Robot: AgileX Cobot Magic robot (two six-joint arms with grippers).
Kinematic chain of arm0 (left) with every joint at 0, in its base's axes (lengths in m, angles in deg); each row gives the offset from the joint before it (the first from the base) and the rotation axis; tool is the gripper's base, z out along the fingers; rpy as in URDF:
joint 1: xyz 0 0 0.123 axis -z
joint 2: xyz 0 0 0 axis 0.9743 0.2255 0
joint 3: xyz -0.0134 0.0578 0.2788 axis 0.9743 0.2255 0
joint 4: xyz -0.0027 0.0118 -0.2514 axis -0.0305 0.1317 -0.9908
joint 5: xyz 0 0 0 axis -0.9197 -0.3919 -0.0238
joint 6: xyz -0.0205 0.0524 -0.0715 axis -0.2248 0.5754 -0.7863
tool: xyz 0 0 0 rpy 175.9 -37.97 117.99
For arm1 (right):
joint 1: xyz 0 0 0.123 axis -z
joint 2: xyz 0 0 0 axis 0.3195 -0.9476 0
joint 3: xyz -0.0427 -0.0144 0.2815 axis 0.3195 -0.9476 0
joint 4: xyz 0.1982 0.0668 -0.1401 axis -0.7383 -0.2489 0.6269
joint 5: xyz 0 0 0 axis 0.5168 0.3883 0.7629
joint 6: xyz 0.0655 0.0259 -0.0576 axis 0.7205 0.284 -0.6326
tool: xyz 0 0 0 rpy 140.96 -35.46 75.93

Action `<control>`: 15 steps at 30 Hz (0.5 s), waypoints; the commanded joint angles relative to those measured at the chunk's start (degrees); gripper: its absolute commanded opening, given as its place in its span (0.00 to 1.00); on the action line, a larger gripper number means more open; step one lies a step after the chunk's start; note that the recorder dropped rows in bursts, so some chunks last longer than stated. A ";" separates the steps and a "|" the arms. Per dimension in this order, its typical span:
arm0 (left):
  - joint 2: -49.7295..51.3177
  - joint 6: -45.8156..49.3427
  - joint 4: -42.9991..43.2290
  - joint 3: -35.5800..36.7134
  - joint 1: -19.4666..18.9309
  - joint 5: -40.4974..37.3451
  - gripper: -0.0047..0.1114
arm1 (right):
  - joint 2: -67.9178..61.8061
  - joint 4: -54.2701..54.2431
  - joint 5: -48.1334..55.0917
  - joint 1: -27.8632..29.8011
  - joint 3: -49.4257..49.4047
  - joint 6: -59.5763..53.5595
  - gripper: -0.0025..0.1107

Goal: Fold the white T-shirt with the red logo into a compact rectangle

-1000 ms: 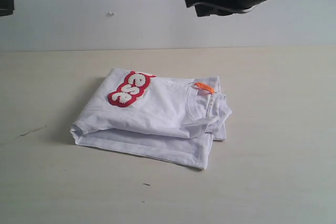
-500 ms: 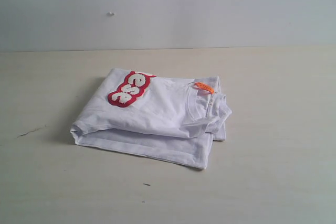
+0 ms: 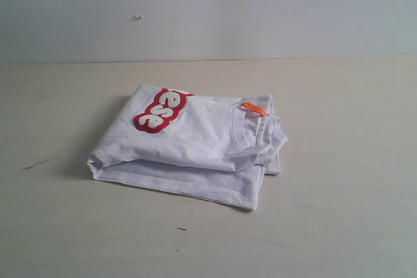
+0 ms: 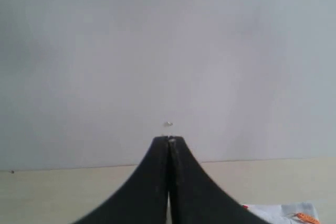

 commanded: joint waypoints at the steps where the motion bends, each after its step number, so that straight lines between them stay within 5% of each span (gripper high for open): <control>1: -4.83 -0.05 -0.49 0.23 0.10 -2.46 0.04 | 6.07 0.29 1.12 0.02 -0.29 0.09 0.02; 15: -20.55 -0.31 -6.59 0.23 0.10 -10.97 0.04 | 26.30 0.29 9.86 0.02 -0.29 0.09 0.02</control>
